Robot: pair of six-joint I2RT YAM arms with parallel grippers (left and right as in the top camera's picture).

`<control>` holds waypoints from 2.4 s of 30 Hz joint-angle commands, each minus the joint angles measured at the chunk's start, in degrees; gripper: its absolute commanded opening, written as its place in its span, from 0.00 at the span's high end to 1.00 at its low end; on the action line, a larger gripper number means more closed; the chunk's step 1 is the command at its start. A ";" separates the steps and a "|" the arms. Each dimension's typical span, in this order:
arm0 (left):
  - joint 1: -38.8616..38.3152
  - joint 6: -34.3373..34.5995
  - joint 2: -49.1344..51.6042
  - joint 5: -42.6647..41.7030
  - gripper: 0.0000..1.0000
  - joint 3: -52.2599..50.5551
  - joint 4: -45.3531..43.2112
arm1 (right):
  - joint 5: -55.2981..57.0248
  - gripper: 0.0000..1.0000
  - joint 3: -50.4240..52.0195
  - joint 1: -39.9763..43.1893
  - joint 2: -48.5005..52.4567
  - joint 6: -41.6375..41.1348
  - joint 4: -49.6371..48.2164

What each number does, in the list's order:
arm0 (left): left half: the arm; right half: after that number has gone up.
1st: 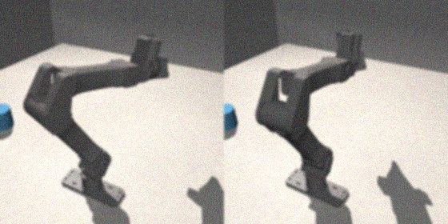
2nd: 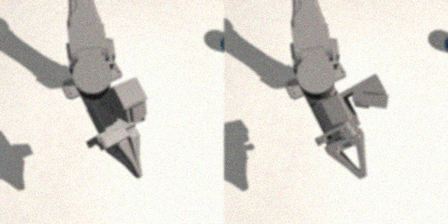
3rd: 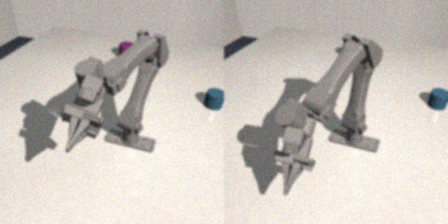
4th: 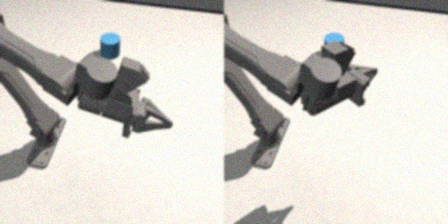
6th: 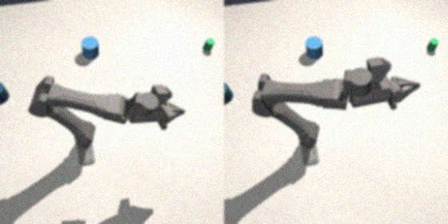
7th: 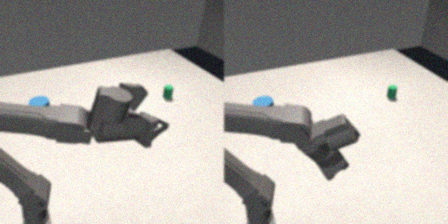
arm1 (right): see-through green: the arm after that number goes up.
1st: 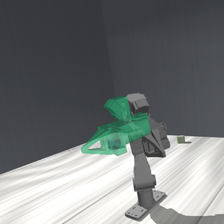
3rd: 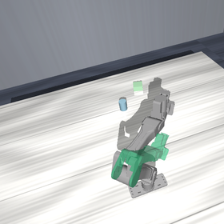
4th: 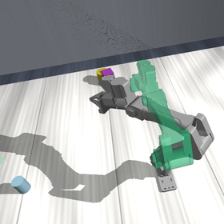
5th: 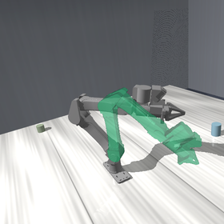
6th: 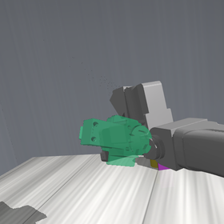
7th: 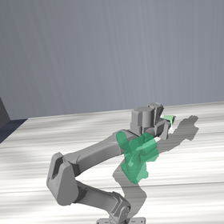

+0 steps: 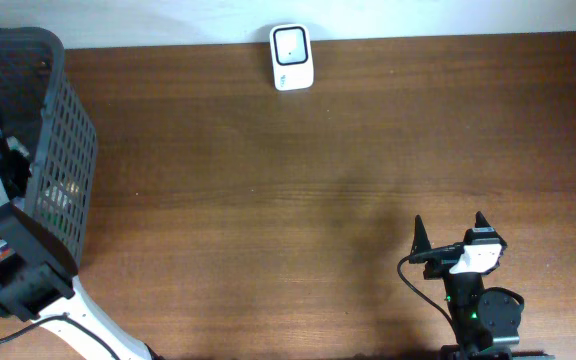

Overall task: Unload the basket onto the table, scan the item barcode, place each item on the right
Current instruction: 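Reach the left gripper into the basket and grasp the red-purple pad pack, then lift the pad pack and hold it in front of the white scanner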

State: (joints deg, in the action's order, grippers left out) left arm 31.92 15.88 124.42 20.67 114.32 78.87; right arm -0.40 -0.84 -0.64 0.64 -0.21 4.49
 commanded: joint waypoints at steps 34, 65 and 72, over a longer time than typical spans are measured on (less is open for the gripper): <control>-12.15 5.01 -9.46 -38.93 1.00 65.31 10.71 | 0.46 0.01 0.52 -0.48 -0.33 -0.46 0.13; -51.15 -15.50 -1.95 -22.14 1.00 24.44 3.82 | 0.48 0.02 0.52 -0.48 -0.33 -0.48 0.13; -53.16 -1.60 -1.95 -22.12 1.00 5.40 -11.26 | 0.48 0.01 0.52 -0.48 -0.33 -0.48 0.13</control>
State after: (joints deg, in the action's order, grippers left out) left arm -21.19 5.98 122.50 -1.87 125.86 71.85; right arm -0.38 -0.84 -0.64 0.64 -0.23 4.47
